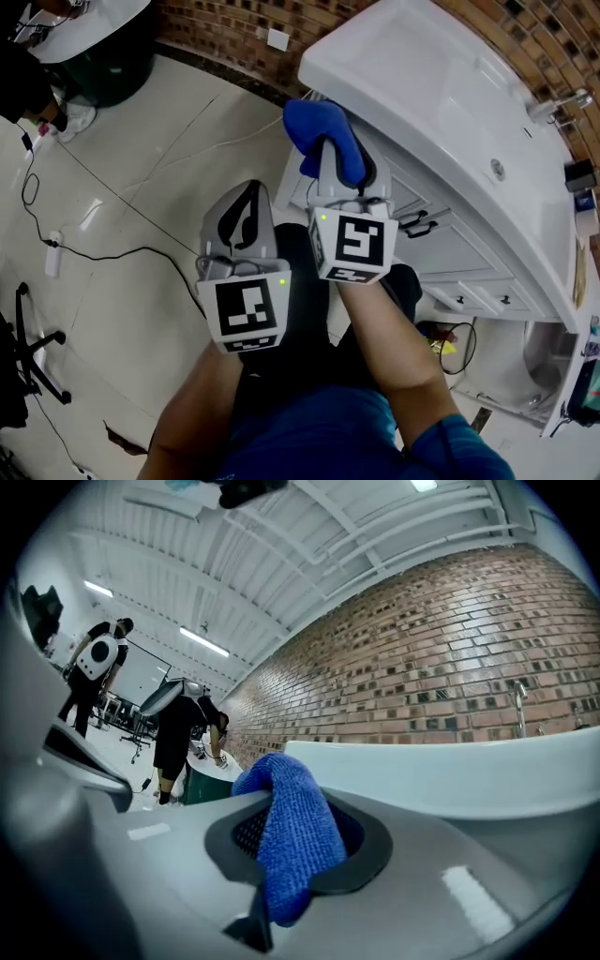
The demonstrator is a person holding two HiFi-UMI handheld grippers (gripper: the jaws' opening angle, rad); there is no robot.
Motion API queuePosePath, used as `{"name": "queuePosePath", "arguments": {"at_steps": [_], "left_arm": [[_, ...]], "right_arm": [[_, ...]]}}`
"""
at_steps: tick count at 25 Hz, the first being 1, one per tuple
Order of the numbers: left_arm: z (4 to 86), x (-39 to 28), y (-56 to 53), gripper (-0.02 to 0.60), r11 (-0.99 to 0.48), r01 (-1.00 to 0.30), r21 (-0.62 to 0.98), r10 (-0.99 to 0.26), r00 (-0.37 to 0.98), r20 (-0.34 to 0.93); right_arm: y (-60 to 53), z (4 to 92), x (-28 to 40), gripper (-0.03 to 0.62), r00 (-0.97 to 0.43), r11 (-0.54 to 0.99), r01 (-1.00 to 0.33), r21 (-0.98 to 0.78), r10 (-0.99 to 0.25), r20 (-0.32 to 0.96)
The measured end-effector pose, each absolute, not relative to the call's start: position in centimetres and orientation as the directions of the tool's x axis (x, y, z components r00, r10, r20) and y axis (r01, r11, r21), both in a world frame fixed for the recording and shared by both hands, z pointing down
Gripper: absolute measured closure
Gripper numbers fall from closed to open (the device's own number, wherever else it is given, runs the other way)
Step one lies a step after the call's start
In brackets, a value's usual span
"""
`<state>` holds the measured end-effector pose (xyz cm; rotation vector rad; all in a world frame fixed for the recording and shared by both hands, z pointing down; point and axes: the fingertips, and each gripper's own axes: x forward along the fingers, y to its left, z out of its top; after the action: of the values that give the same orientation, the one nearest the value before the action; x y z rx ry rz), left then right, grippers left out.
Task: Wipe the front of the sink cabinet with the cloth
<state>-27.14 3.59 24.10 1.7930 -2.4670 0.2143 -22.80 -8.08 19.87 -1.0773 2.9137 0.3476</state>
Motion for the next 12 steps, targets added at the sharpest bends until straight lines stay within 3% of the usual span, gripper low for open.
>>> {"name": "queuePosePath", "arguments": {"at_steps": [6,12], "left_arm": [[24.5,-26.6,3.3,0.575,0.282,-0.959,-0.035,-0.947,-0.285,0.147],[25.4,-24.1,2.5,0.575,0.206,-0.977,-0.063,-0.961,-0.214,0.177]], "right_arm": [[-10.2,20.4,-26.2,0.54,-0.75,0.724,-0.655,0.218,-0.658,-0.067],[-12.7,21.9,-23.7,0.54,-0.698,0.684,-0.706,0.182,-0.715,-0.022]]}}
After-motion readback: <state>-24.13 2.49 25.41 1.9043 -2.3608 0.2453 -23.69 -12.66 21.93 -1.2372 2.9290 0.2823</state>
